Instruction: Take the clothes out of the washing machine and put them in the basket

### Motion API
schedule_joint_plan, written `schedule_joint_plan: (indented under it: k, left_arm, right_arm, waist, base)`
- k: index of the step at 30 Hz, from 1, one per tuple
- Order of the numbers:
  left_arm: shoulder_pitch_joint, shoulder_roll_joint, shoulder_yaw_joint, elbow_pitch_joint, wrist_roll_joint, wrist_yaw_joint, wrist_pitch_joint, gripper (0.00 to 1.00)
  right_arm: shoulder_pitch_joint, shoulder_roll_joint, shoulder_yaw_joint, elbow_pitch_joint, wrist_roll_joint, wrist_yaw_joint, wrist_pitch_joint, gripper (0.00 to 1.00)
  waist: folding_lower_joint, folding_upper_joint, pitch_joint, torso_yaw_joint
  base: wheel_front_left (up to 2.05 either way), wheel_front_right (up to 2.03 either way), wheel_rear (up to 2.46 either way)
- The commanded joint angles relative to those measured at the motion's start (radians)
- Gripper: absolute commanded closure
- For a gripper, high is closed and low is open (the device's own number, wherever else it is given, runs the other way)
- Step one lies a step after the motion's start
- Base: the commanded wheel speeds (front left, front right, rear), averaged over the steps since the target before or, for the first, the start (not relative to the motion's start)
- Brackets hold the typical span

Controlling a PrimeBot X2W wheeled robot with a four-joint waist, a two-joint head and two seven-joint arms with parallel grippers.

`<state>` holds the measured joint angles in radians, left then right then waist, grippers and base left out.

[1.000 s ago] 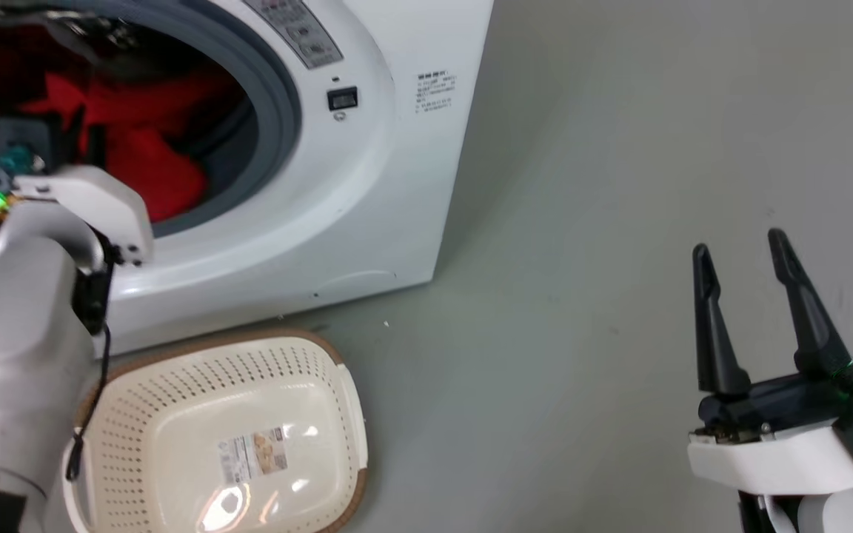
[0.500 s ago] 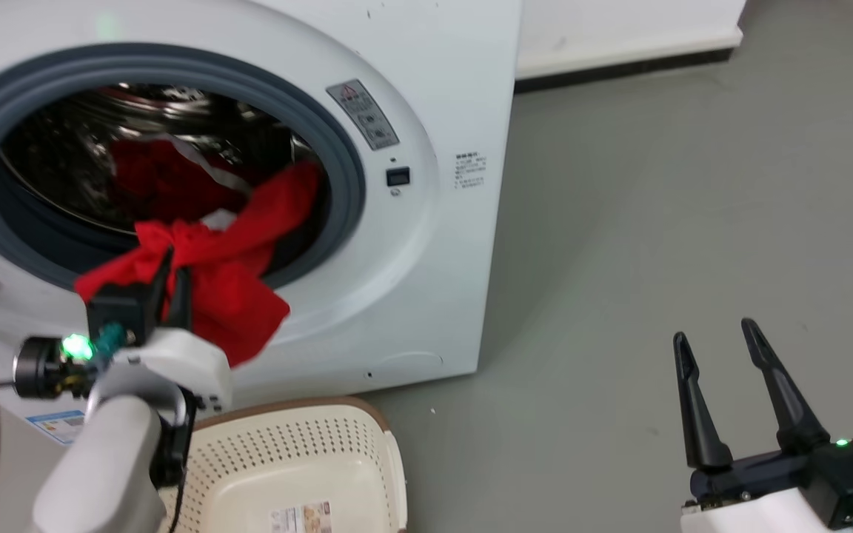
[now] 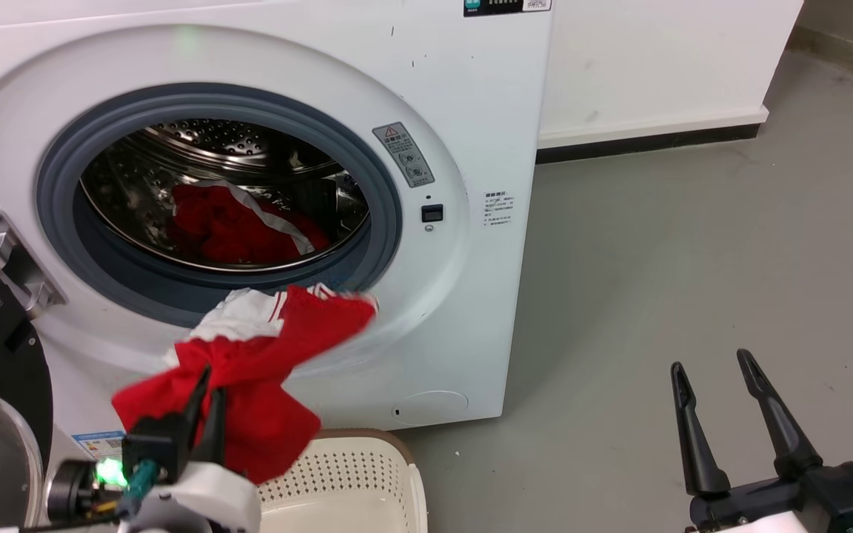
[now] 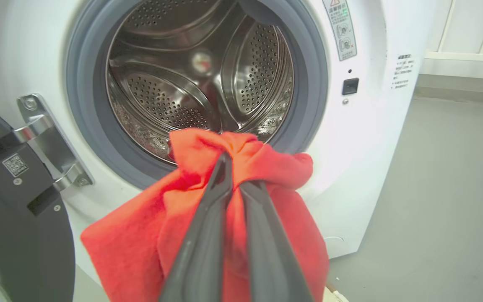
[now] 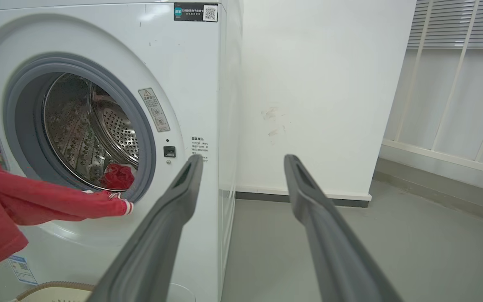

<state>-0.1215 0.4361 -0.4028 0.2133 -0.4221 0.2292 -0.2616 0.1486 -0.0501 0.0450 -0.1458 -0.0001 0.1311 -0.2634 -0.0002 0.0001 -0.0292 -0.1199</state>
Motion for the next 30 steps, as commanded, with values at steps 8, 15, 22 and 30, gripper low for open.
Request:
schedule_joint_plan:
  k: [8, 15, 22, 30]
  left_arm:
    - [0.101, -0.025, -0.013, 0.01, -0.033, 0.002, -0.004, 1.0]
    - [0.098, -0.047, -0.009, 0.093, -0.056, -0.026, -0.004, 1.0]
    - [0.053, -0.072, 0.007, 0.183, -0.05, -0.055, -0.005, 1.0]
    - [-0.055, -0.11, 0.045, 0.361, -0.022, -0.122, -0.005, 1.0]
  right_arm:
    - [0.005, 0.0, 0.007, 0.007, 0.003, -0.001, -0.002, 0.0]
    - [-0.015, 0.0, 0.016, 0.005, -0.002, -0.001, -0.002, 0.0]
    - [-0.054, 0.0, 0.031, -0.006, 0.002, -0.001, -0.002, 0.0]
    - [-0.143, 0.0, 0.047, -0.021, 0.018, -0.001, -0.002, 0.0]
  waist:
    - [0.0002, -0.0001, 0.008, -0.009]
    - [0.0002, -0.0001, 0.042, -0.037]
    - [0.0002, -0.0001, 0.119, -0.066]
    - [0.0002, -0.0001, 0.267, -0.094]
  base:
    - [0.0, 0.0, 0.0]
    - [0.0, 0.0, 0.0]
    - [0.0, 0.0, 0.0]
    - [0.0, 0.0, 0.0]
